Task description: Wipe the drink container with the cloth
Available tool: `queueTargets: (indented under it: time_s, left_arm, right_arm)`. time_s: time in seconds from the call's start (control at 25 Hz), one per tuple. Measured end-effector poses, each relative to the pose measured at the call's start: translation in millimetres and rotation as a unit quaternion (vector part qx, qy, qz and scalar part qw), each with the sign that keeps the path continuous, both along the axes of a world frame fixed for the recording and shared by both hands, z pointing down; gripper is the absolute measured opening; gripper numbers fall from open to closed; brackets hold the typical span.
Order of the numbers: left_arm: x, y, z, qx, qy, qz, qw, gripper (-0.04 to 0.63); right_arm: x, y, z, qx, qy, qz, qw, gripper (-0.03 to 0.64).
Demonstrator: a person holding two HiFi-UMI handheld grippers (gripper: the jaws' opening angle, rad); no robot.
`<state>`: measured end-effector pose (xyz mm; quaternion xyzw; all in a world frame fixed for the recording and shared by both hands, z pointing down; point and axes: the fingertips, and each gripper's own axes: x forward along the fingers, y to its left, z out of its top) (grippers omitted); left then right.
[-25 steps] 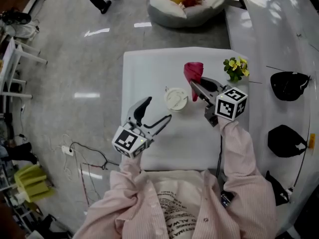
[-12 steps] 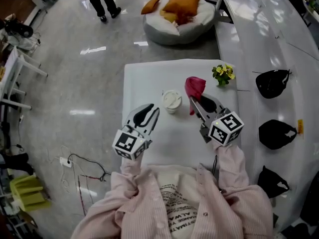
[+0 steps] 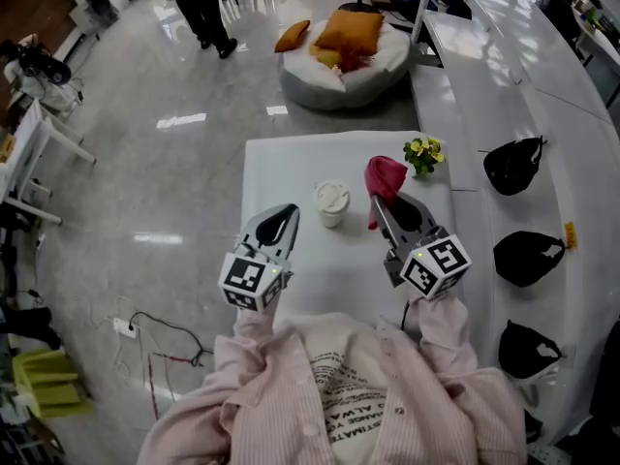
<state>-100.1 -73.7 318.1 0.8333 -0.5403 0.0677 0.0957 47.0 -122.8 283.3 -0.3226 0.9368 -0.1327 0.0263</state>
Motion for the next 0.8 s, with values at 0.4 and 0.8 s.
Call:
queueTargets:
  time_s: [0.4,0.8]
  left_arm:
    - [-12.8,16.4,-22.7,0.006,0.009,-0.018,0.9998,0.003]
    - [-16.1,23.5,-30.8,0.014,0.012,-0.028,0.9994,0.003]
  right_arm:
    - [23.7,20.6,-19.6,0.041,0.008,0.047,0.998,0.046]
    - [36.1,32.8,-24.1,0.052,0.004,0.082,0.995,0.046]
